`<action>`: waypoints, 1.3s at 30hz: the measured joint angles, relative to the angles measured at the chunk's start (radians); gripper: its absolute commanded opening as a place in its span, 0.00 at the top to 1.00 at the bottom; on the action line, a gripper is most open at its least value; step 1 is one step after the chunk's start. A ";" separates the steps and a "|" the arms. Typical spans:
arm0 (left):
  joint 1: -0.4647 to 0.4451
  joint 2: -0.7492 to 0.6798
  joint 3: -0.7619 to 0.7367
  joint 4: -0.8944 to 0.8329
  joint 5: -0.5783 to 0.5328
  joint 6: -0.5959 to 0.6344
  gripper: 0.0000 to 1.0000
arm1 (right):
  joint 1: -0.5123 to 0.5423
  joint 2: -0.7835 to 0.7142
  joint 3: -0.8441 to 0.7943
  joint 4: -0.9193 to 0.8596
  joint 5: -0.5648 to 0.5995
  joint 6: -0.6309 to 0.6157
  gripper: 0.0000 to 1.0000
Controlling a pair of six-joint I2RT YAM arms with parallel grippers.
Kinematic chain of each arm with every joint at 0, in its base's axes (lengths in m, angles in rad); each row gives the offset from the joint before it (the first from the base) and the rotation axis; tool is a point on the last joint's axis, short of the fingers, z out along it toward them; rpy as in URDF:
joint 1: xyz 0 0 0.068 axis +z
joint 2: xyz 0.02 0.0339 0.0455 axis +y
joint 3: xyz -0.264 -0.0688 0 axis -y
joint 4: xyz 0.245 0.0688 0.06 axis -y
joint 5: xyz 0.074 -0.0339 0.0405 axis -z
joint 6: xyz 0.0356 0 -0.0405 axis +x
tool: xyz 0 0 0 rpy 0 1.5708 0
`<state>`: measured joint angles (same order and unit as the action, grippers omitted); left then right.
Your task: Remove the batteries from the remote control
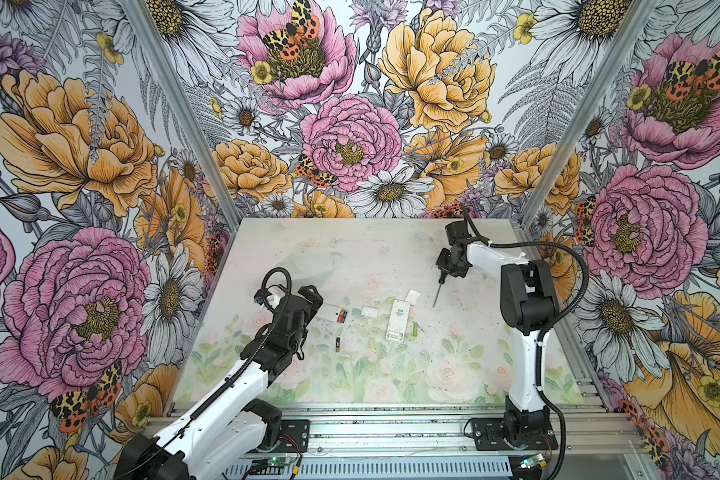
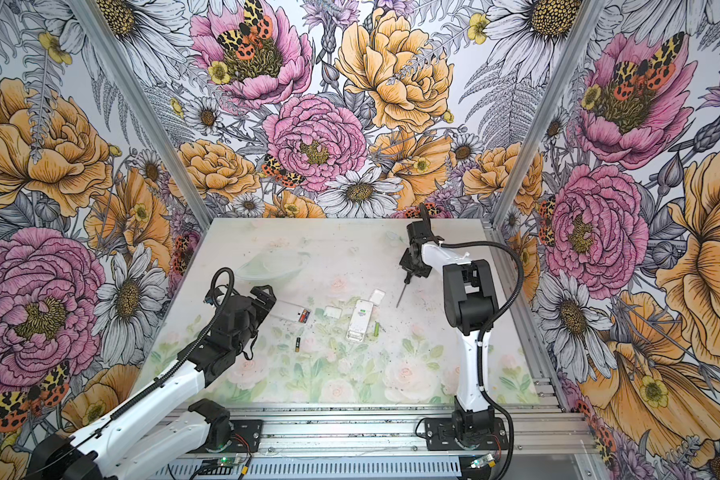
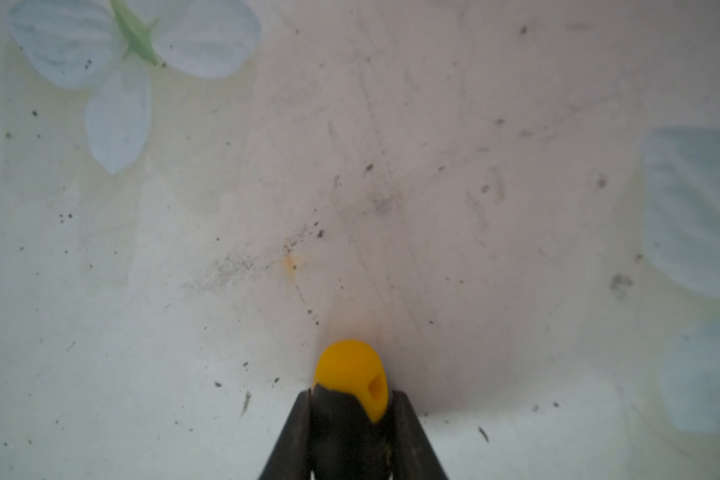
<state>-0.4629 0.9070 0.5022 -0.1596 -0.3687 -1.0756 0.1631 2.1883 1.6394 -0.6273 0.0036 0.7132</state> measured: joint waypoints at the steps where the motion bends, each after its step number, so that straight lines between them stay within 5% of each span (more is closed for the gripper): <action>1: -0.013 0.026 0.031 0.005 0.018 0.037 0.01 | -0.001 -0.001 0.000 0.000 -0.003 0.000 0.95; 6: -0.083 0.231 0.242 0.071 0.179 0.251 0.01 | -0.001 -0.057 -0.084 0.015 -0.011 0.024 1.00; 16: -0.315 0.729 0.605 0.235 0.630 0.702 0.06 | 0.009 -0.484 -0.306 -0.041 -0.026 0.149 1.00; 21: -0.327 0.886 0.682 0.300 0.806 0.729 0.09 | 0.017 -0.591 -0.331 -0.035 -0.026 0.217 1.00; 35: -0.340 1.035 0.747 0.323 0.924 0.737 0.30 | 0.027 -0.593 -0.367 -0.046 -0.027 0.295 1.00; 37: -0.340 1.044 0.747 0.317 0.929 0.735 0.38 | 0.027 -0.593 -0.367 -0.046 -0.027 0.300 1.00; 39: -0.340 1.046 0.747 0.314 0.933 0.735 0.58 | 0.028 -0.593 -0.367 -0.046 -0.027 0.303 1.00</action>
<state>-0.8028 1.9533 1.2495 0.1547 0.5644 -0.3408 0.1913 1.5951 1.2724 -0.6731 -0.0231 1.0157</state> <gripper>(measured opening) 0.568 0.263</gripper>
